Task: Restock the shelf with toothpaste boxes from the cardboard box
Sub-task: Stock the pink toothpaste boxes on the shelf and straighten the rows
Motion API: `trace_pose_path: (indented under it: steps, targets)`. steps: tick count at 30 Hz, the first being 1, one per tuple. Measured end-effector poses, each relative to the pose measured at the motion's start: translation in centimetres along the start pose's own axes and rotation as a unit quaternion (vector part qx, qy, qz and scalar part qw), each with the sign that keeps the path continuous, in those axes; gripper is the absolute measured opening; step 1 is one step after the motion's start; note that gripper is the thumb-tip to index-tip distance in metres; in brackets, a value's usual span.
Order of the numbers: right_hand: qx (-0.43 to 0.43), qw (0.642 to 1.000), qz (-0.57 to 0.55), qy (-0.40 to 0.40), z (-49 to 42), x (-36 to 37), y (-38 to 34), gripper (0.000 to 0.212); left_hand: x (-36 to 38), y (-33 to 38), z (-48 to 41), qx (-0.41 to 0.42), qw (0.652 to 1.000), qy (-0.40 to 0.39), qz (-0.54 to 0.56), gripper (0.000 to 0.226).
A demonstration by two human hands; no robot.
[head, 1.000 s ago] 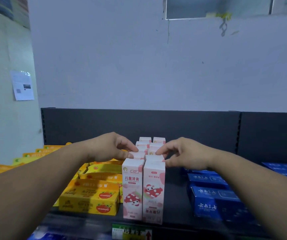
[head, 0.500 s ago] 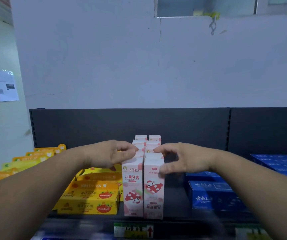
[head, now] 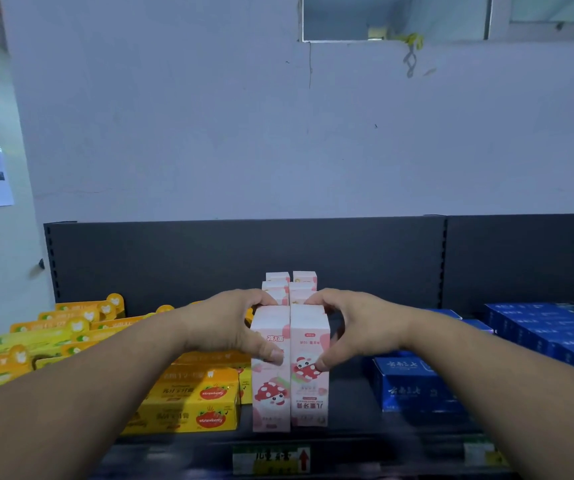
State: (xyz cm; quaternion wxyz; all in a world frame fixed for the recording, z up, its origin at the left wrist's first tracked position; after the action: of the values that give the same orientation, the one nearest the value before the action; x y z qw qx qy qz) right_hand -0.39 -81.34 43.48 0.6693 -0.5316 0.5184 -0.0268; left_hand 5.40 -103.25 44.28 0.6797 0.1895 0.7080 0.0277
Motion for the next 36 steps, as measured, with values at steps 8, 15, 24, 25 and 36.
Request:
trace_pose_path:
  steps: [8,15,24,25,36]
  targets:
    - [0.011,1.000,0.002,-0.022,-0.4,-0.4,0.0,0.073,0.5,-0.3,-0.2,0.003,0.999,0.032,-0.008,0.062]
    - [0.018,0.999,0.019,-0.019,-0.1,-0.7,-0.7,0.081,0.1,0.1,-0.3,0.008,0.994,0.062,-0.094,0.073]
    - [-0.006,0.996,0.043,0.077,-0.6,-3.4,-0.7,0.049,-1.8,0.2,-0.9,-0.015,0.992,0.118,-0.044,0.047]
    - [-0.017,0.994,0.047,0.100,-0.9,-3.9,-0.6,0.040,-2.1,0.0,-1.2,-0.022,0.990,0.133,-0.036,0.040]
    - [0.005,0.999,0.024,0.038,-5.8,-4.7,0.7,0.025,-2.9,-2.4,-5.6,-0.066,0.993,-0.003,-0.096,0.028]
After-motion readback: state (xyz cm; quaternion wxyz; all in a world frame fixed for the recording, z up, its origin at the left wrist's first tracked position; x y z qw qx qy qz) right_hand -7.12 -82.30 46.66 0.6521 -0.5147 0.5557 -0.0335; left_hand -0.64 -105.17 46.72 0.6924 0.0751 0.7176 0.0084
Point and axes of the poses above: each hand's wrist, its own z-axis away from the middle knuckle, its own x-axis out of the palm, y = z × x, the point moved 1 cm from there along -z, towards the middle knuckle, and after that the axes turned 15 degrees about -z, right-handed, at the moved point
